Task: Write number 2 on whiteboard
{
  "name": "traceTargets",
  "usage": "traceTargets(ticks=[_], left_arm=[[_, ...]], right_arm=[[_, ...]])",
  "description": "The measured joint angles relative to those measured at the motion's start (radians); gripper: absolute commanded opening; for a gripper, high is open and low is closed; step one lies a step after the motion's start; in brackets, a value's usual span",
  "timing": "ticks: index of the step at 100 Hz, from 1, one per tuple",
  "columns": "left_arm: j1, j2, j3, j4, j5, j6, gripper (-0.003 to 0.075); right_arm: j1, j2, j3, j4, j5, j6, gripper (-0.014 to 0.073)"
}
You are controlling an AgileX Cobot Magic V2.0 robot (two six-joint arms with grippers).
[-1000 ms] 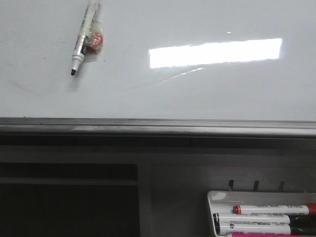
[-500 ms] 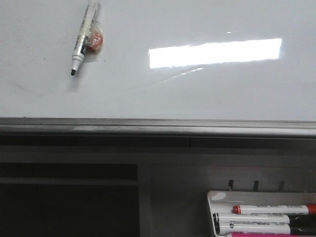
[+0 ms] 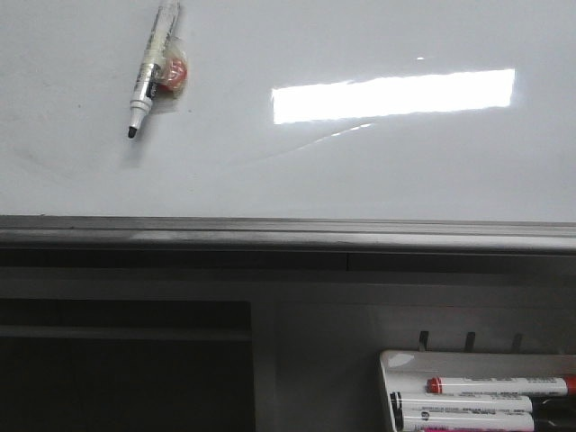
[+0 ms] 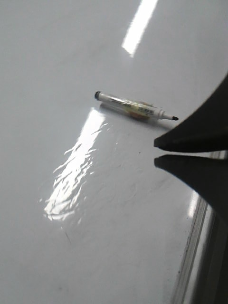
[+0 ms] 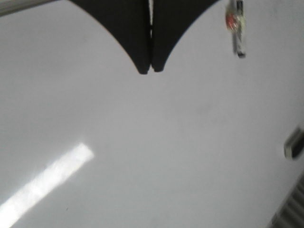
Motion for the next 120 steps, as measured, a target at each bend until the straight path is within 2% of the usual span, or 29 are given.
traceTargets(ticks=[4,9,14,19,24,27,35,47,59,86,104,120], left_arm=[[0.000,0.054,-0.053,0.061,0.060,0.028,0.0046],[0.000,0.124,-0.138,0.105,0.124,0.082,0.0146],[0.000,0.199,-0.207,0.127,0.179,0.151,0.0300],[0.000,0.279,-0.271,0.136,0.225,0.224,0.0418],[0.000,0.361,-0.329,0.138,0.262,0.267,0.0487],[0.000,0.421,-0.359,0.133,0.283,0.282,0.0500],[0.000,0.549,-0.445,0.079,0.318,0.340,0.0475],[-0.015,0.725,-0.548,-0.095,0.353,0.532,0.0400],[-0.068,0.869,-0.624,-0.230,0.354,0.628,0.0379],[-0.203,1.101,-0.693,-0.261,0.251,0.653,0.0378],[-0.230,1.204,-0.695,-0.258,0.164,0.657,0.0371],[-0.230,1.263,-0.695,-0.258,0.103,0.657,0.0274]], right_arm=[[0.000,0.021,-0.045,-0.045,0.065,-0.017,0.0001],[0.000,0.050,-0.091,-0.076,0.144,-0.051,0.0073],[0.000,0.082,-0.133,-0.092,0.187,-0.087,0.0162],[0.000,0.121,-0.168,-0.103,0.215,-0.113,0.0246],[0.000,0.156,-0.198,-0.107,0.237,-0.127,0.0311],[0.000,0.176,-0.216,-0.110,0.249,-0.136,0.0339],[0.000,0.230,-0.245,-0.112,0.282,-0.146,0.0347],[0.000,0.292,-0.259,-0.112,0.297,-0.149,0.0347],[0.000,0.307,-0.261,-0.113,0.299,-0.150,0.0347],[0.000,0.305,-0.261,-0.113,0.299,-0.151,0.0347],[0.000,0.305,-0.261,-0.113,0.299,-0.153,0.0347],[0.000,0.305,-0.261,-0.113,0.301,-0.153,0.0347]])
